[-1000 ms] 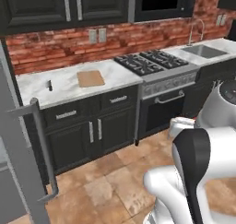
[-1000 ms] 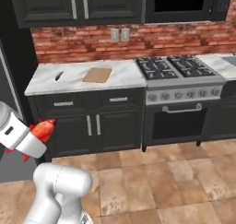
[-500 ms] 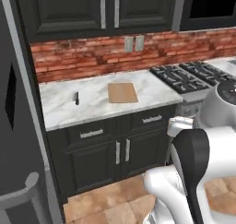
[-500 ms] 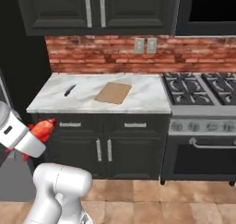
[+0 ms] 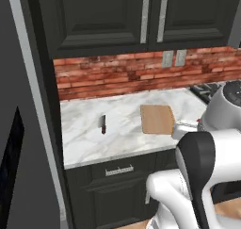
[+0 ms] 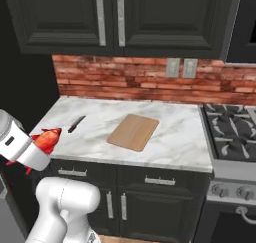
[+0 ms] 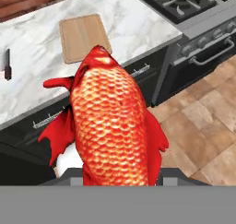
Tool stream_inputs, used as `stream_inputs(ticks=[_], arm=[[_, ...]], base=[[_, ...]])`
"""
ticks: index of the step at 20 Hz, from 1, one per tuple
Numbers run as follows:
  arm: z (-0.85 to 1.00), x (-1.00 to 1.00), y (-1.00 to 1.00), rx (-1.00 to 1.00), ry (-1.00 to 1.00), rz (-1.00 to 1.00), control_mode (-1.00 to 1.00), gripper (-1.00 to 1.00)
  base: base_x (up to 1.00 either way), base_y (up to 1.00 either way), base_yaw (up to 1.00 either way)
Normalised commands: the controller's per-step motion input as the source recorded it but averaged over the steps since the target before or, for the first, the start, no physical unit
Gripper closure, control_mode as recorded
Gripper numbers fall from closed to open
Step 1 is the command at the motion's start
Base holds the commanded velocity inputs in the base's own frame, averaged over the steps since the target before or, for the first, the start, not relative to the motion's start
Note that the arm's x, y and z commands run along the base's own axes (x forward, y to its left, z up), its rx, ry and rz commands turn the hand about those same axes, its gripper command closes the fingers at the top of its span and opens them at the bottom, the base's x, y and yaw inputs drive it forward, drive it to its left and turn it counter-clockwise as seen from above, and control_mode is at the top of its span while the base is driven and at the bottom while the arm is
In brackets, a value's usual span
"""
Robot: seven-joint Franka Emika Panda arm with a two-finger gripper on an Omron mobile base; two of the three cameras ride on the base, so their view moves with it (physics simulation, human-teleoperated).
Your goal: Retrieve the fish from the fridge and place it on the cutting board.
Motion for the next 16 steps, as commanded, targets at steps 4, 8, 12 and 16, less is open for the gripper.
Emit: stream_inputs(ticks=[4, 8, 12, 16], arm=[[0.00, 0.00, 0.00, 0.00, 0.00, 0.00, 1.00, 1.00], [0.00, 0.00, 0.00, 0.00, 0.00, 0.00, 1.00, 1.00], [-0.14, 0.37, -0.31, 0.01, 0.00, 0.09, -1.00, 1.00], [-0.45, 0.89, -0.57, 0.00, 0.00, 0.19, -1.00, 1.00]], base=[[1.00, -0.48, 0.08], [0.99, -0.72, 0.04], [0.43, -0.25, 0.06], [0.00, 0.00, 0.00]])
